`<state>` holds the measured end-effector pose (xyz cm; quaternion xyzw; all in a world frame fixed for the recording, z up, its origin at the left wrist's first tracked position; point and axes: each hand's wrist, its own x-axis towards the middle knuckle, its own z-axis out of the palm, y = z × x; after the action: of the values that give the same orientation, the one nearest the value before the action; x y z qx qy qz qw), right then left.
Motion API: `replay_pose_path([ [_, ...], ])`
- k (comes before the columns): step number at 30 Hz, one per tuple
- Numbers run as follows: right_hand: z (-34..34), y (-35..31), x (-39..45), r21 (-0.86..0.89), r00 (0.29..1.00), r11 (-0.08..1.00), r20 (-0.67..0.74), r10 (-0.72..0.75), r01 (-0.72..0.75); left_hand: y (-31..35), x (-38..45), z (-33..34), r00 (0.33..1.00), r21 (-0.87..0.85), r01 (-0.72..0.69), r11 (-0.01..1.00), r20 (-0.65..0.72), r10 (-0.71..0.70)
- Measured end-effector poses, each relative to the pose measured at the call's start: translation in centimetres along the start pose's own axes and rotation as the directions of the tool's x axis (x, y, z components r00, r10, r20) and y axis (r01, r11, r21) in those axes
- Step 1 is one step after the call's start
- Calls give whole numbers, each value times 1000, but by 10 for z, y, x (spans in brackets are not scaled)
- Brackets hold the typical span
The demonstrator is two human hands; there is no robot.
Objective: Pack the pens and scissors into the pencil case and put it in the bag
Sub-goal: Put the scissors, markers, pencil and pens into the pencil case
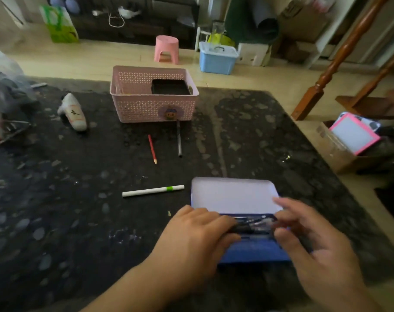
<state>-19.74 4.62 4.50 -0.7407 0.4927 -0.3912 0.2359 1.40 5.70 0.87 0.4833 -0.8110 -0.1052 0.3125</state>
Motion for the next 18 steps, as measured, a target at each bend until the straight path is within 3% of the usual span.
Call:
replay_pose_path([
  [3, -5, 22, -9, -124, 995, 989, 77, -71, 80, 5, -3, 11, 997, -29, -46, 999, 59, 48],
  [10, -14, 79, -31, -317, 995, 946, 94, -35, 64, -9, -10, 18, 994, 63, -31, 998, 111, 24],
  [15, -7, 88, -32, -392, 1000, 920, -1, -17, 15, -11, -11, 19, 988, 135, -7, 991, 154, -14],
  [18, -7, 85, -29, -419, 1000, 908, 17, -10, 16, -11, -11, 20, 987, 135, 8, 991, 159, -29],
])
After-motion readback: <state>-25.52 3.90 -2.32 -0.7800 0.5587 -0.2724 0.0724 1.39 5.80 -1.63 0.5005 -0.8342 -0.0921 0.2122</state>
